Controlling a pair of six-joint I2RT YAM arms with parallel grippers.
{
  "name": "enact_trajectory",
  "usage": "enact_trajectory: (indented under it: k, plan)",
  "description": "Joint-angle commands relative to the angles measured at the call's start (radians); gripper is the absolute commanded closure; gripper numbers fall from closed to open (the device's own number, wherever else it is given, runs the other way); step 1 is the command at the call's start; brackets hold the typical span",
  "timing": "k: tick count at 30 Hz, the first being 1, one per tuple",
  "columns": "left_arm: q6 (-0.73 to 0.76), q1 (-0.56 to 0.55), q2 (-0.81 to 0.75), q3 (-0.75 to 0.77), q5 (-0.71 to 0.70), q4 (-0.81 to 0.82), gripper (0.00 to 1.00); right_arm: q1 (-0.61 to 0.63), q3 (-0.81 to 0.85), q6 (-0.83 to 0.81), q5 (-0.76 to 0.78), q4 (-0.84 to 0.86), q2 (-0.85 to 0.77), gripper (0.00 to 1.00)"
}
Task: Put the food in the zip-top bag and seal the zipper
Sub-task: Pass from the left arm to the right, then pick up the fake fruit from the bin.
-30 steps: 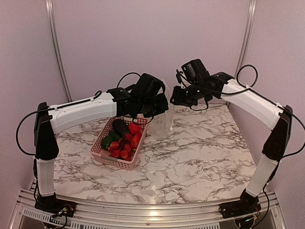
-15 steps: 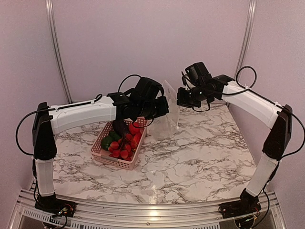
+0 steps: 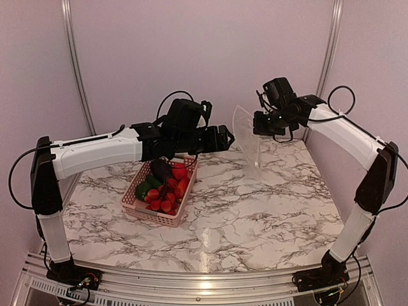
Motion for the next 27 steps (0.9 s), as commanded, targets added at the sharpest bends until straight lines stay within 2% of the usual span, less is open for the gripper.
enact_trajectory:
  k: [1,6,10,12,14,15,19,24,27]
  plan:
    - [0.093,0.035,-0.131,-0.078,-0.050,-0.049,0.16,-0.082,0.128,-0.131,0.189,-0.123,-0.038,1.00]
    - [0.151,0.086,-0.255,-0.198,-0.116,-0.108,0.17,-0.105,0.129,-0.231,0.305,-0.161,-0.056,1.00]
    - [0.276,0.118,-0.369,-0.283,-0.231,-0.119,0.14,-0.058,0.012,-0.271,0.238,-0.125,-0.036,1.00]
    - [0.294,0.147,-0.413,-0.308,-0.237,-0.135,0.12,-0.016,-0.041,-0.281,0.185,-0.104,-0.007,1.00]
    - [0.276,0.168,-0.441,-0.323,-0.287,-0.169,0.02,0.032,-0.067,-0.281,0.158,-0.096,0.023,1.00]
    - [0.259,0.175,-0.451,-0.330,-0.326,-0.196,0.01,0.046,-0.072,-0.279,0.123,-0.095,0.037,1.00]
    - [0.237,0.211,-0.458,-0.339,-0.281,-0.282,0.01,0.055,-0.089,-0.252,0.025,-0.081,0.063,1.00]
    - [0.219,0.233,-0.454,-0.341,-0.304,-0.392,0.01,0.056,-0.128,-0.242,-0.025,-0.052,0.061,1.00]
    - [0.175,0.272,-0.446,-0.333,-0.261,-0.460,0.02,0.056,-0.141,-0.234,-0.052,-0.041,0.055,1.00]
